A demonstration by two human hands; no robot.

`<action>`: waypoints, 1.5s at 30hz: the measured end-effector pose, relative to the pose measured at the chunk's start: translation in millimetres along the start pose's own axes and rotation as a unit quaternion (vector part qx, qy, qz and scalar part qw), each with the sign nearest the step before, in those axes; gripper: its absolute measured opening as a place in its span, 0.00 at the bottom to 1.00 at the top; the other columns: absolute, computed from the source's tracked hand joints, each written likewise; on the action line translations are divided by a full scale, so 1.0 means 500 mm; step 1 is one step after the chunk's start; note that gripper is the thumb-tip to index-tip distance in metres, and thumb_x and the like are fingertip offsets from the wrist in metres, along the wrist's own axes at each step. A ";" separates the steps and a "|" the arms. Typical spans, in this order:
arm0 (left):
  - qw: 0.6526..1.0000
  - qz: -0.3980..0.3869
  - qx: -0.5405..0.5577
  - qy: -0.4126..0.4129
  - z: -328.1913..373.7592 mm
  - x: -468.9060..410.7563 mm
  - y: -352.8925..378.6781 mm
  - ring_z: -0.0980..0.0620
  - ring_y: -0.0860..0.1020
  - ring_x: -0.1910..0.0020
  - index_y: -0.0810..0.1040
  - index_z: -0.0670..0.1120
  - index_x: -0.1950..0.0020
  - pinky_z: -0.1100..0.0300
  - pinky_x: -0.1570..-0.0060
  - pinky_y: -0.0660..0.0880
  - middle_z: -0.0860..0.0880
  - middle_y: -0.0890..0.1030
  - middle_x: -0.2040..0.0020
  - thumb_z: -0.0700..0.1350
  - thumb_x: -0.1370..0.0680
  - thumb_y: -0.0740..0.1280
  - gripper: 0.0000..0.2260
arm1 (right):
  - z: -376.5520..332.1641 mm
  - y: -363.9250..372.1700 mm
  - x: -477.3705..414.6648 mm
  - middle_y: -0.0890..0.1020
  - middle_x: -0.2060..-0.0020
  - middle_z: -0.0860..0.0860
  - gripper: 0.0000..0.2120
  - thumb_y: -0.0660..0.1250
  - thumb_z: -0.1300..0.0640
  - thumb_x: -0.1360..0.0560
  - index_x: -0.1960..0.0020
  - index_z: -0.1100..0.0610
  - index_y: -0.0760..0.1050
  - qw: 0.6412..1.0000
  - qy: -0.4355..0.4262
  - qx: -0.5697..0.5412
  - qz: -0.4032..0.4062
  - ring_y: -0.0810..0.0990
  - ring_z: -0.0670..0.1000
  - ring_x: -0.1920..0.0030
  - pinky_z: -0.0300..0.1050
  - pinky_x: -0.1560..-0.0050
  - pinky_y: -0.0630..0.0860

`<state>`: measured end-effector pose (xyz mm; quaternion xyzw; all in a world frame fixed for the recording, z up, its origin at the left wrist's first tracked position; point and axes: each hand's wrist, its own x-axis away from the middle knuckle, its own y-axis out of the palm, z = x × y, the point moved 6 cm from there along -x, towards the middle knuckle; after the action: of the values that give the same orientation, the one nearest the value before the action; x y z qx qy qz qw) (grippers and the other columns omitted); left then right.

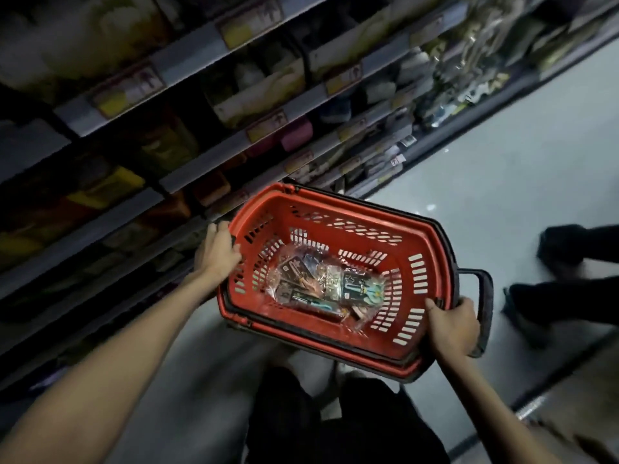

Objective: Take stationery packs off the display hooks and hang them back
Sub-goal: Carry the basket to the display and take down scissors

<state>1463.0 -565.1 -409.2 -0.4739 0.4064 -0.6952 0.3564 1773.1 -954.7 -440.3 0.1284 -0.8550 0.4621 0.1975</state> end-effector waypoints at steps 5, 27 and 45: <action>0.994 -0.036 -0.052 0.084 0.002 -0.129 0.014 0.30 0.77 0.42 0.68 0.42 0.33 0.41 0.44 0.77 0.36 0.73 0.39 0.44 0.21 0.69 0.19 | 0.039 0.065 0.096 0.84 0.51 0.59 0.20 0.74 0.47 0.30 0.46 0.58 0.74 0.994 0.094 -0.029 0.050 0.82 0.64 0.51 0.56 0.48 0.77; 0.955 -0.038 -0.014 0.292 0.061 -0.297 0.029 0.29 0.78 0.46 0.64 0.39 0.25 0.41 0.49 0.76 0.35 0.68 0.32 0.37 0.19 0.64 0.22 | 0.053 0.235 0.371 0.78 0.59 0.49 0.15 0.71 0.50 0.25 0.48 0.55 0.69 0.947 0.205 -0.082 0.232 0.77 0.54 0.61 0.46 0.58 0.71; 0.864 0.000 -0.134 0.486 0.014 -0.155 0.016 0.36 0.72 0.31 0.63 0.37 0.21 0.39 0.30 0.71 0.35 0.72 0.31 0.40 0.25 0.70 0.33 | -0.068 0.244 0.475 0.71 0.34 0.60 0.31 0.72 0.61 0.28 0.27 0.59 0.69 0.961 -0.064 0.152 0.220 0.70 0.61 0.32 0.60 0.32 0.72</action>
<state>1493.3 -501.8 -443.7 -0.1194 0.6172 -0.7763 0.0470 1520.5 -869.0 -405.1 -0.0049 -0.7926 0.6096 0.0137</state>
